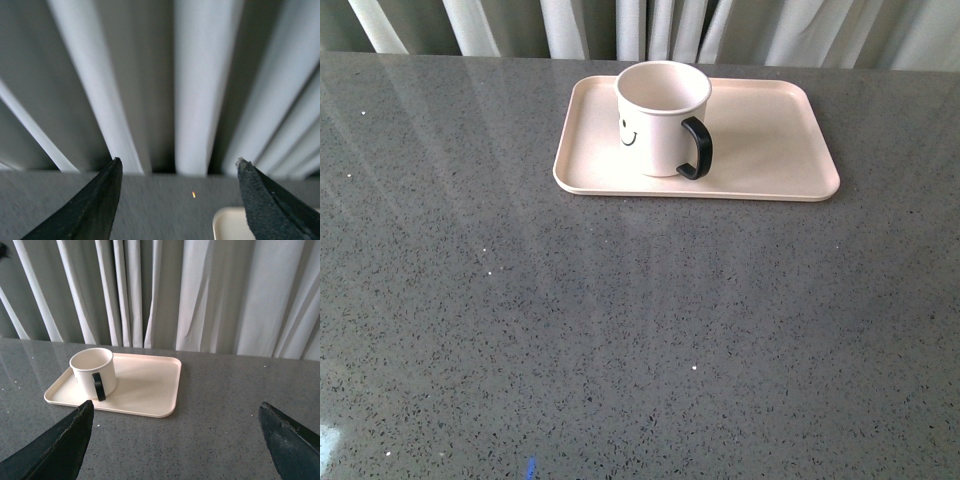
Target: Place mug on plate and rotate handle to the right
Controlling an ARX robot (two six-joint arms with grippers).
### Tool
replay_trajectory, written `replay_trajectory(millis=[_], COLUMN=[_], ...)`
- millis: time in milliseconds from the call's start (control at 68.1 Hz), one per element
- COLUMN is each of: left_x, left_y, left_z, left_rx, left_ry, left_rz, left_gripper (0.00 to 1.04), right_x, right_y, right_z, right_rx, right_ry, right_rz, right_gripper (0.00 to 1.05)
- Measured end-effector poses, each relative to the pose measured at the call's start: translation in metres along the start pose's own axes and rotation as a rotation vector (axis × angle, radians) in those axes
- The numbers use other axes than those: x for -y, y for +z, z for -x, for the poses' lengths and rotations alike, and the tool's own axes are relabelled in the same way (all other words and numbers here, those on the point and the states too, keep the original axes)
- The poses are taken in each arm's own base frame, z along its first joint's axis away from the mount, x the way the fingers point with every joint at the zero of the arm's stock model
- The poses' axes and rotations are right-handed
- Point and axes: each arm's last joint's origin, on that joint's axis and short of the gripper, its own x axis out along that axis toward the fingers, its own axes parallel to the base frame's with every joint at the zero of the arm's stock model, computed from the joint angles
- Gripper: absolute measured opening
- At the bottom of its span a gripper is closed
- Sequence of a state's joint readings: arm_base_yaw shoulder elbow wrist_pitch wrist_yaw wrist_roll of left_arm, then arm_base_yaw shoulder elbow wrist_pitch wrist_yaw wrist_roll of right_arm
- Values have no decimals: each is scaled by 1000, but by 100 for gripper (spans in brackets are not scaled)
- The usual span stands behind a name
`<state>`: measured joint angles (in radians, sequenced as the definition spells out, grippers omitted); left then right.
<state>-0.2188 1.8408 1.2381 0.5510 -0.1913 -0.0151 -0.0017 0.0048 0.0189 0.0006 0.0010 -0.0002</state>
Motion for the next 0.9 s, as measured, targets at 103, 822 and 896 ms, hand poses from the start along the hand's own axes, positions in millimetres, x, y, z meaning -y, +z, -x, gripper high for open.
replay_trajectory(millis=[103,822,896], left_x=[-23,-77,-80], left_y=[-8,-94,-97], left_z=[46,211,220], left_rx=[118,45,43], left_ry=[27,10,29], left_rz=[20,1,2], left_gripper=[42,1,1], right_x=[0,0,0], right_y=[0,0,0], right_z=[0,0,0], right_rx=[0,0,0], right_ry=[1,0,1], right_rz=[0,0,0], right_gripper=[96,96,96])
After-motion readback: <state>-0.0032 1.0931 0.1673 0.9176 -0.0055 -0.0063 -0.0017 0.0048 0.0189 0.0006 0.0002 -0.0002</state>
